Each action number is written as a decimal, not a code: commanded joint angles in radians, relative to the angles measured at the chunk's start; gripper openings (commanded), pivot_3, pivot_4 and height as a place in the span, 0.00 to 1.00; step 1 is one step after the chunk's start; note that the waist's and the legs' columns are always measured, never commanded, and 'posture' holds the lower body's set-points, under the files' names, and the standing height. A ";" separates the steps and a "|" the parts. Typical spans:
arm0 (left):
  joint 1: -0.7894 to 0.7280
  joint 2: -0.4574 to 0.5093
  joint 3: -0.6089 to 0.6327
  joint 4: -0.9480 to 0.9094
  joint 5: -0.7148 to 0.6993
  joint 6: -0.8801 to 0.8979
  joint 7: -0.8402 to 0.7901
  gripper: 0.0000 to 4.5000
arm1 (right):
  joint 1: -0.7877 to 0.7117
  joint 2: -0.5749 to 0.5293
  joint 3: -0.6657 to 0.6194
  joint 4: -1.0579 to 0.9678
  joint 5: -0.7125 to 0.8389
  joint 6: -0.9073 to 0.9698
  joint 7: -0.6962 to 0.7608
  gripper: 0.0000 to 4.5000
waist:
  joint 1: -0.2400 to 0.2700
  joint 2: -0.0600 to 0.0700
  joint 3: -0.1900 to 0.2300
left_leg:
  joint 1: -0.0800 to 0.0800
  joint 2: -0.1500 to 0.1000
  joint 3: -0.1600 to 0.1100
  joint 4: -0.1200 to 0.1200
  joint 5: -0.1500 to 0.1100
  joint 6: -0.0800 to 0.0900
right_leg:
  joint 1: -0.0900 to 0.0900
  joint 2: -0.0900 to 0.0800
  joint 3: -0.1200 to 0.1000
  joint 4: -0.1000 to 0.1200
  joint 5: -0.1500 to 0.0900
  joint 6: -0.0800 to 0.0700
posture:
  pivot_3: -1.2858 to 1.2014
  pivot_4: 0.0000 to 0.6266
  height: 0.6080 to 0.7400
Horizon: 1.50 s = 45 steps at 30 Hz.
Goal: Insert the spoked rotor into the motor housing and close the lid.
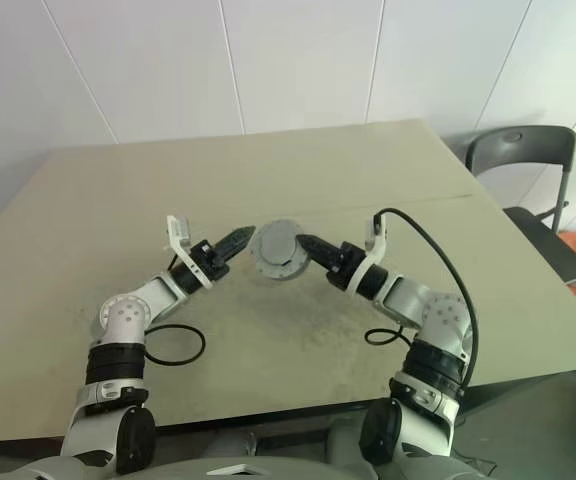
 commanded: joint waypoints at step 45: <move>-0.056 -0.018 -0.054 0.019 -0.167 0.255 -0.038 0.47 | 0.036 -0.100 0.188 0.008 0.209 -0.189 -0.046 0.38 | 0.000 0.003 0.002 | -0.001 0.000 0.001 -0.001 0.000 0.000 | 0.000 0.000 0.000 -0.002 0.000 0.000 | 0.52 0.00 1.00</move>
